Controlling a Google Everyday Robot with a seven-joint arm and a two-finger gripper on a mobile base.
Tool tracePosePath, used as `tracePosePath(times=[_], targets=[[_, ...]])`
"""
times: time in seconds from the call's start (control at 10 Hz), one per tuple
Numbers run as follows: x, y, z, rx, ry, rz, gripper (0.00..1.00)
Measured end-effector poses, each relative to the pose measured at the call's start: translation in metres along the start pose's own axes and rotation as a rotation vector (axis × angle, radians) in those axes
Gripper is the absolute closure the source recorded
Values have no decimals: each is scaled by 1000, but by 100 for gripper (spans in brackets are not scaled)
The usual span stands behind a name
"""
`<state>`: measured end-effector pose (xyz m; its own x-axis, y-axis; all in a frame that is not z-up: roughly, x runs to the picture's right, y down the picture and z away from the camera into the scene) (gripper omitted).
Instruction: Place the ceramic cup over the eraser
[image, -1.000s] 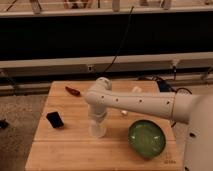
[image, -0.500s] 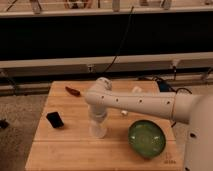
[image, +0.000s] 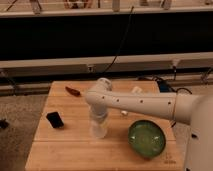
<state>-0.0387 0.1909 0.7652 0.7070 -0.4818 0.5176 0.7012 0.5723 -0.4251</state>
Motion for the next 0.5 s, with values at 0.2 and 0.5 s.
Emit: tracePosePath(times=[0.2, 0.5], targets=[[0, -1, -1, 1, 0, 0, 100], [-1, -10, -26, 3, 12, -18, 100]])
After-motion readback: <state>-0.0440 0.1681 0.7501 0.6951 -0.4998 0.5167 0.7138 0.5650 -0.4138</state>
